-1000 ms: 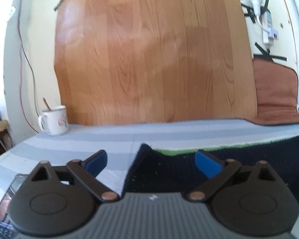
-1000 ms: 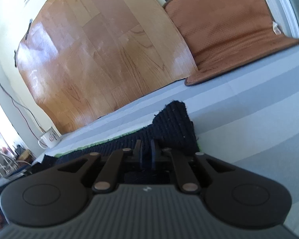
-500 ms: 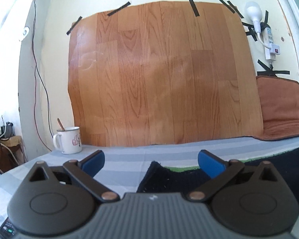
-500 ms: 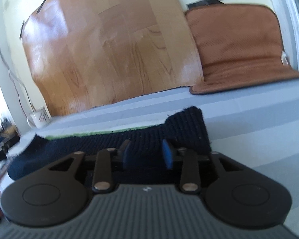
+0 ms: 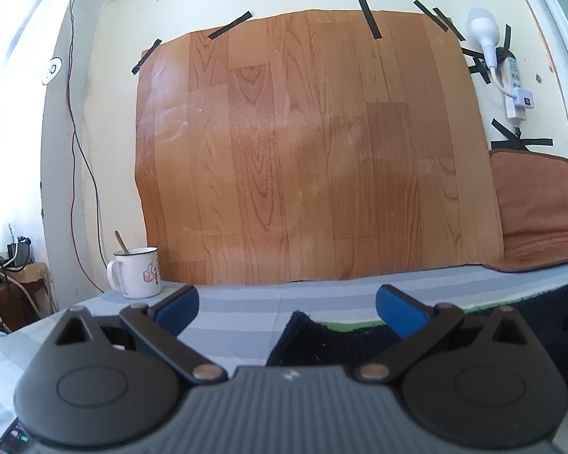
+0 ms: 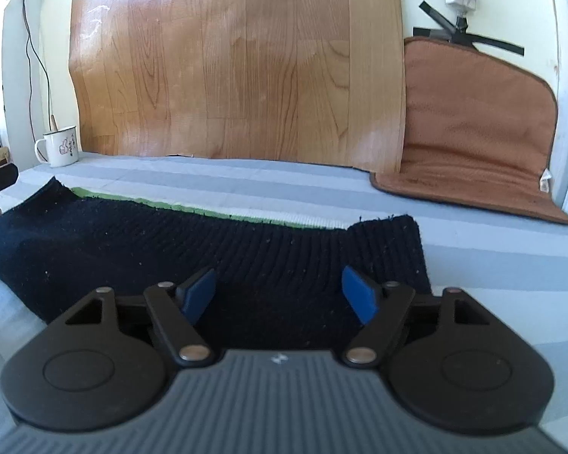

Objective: Fold small clothes
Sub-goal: 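Grasp the folded sweater end with the right gripper and lift it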

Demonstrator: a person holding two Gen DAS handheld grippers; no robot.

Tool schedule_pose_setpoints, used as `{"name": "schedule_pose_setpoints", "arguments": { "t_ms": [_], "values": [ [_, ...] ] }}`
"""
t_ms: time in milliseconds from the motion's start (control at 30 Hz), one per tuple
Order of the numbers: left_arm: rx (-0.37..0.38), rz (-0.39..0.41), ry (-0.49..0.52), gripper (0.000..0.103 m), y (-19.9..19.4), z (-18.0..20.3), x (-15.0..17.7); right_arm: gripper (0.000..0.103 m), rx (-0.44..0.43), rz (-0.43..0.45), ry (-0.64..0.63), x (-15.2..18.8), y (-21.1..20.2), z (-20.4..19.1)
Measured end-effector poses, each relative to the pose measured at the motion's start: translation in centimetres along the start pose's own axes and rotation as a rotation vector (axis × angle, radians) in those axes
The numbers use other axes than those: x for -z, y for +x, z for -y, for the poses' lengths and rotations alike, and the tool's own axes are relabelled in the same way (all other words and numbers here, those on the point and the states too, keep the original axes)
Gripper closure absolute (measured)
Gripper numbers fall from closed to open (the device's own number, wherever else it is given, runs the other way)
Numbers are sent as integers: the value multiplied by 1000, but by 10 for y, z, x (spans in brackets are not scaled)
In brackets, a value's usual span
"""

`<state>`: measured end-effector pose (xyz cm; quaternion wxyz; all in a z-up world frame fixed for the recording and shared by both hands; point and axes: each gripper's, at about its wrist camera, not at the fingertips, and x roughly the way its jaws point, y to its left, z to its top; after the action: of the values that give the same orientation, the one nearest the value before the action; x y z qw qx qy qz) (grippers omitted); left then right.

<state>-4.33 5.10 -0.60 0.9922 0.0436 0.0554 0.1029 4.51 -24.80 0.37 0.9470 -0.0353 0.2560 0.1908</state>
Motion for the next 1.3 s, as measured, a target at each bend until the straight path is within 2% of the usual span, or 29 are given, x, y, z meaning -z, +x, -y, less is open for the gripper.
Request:
{"name": "schedule_pose_setpoints", "arguments": {
  "t_ms": [167,300,567,633,733,833,900,967,1033,1100,1133,1200,1267,1300],
  "values": [
    [0,-32,23,0,5,4,-1,15,-14,-14,-14,0,2,-5],
    [-7,-51,8,0,8,1,0,13,-31,-14,-2,0,1,-4],
    [-24,-175,-21,0,24,-4,2,12,-21,-13,-4,1,0,-8],
    [2,-184,-27,0,23,-6,3,12,-7,-6,5,3,-5,-10],
    [105,-239,-57,0,25,-17,2,12,0,25,36,8,-22,-10],
    [194,-330,-107,0,30,-35,-4,12,-35,98,116,8,-52,6],
    [235,-359,-184,0,35,-52,-10,12,-41,124,225,6,-69,29],
    [272,-410,-275,0,46,-67,-14,12,-63,90,398,8,-74,60],
    [256,-456,-354,0,57,-79,-14,12,-129,21,629,19,-68,92],
    [254,-439,-399,1,60,-85,-14,12,-215,-46,832,37,-54,111],
    [256,-420,-399,2,59,-84,-15,17,-212,-33,830,39,-54,110],
    [248,-393,-364,5,58,-78,-16,18,-201,-65,763,35,-50,98],
    [239,-399,-311,9,65,-66,-14,19,-204,-76,722,31,-45,82],
    [227,-421,-277,14,72,-58,-12,19,-188,-79,687,28,-43,73]
  ]
}}
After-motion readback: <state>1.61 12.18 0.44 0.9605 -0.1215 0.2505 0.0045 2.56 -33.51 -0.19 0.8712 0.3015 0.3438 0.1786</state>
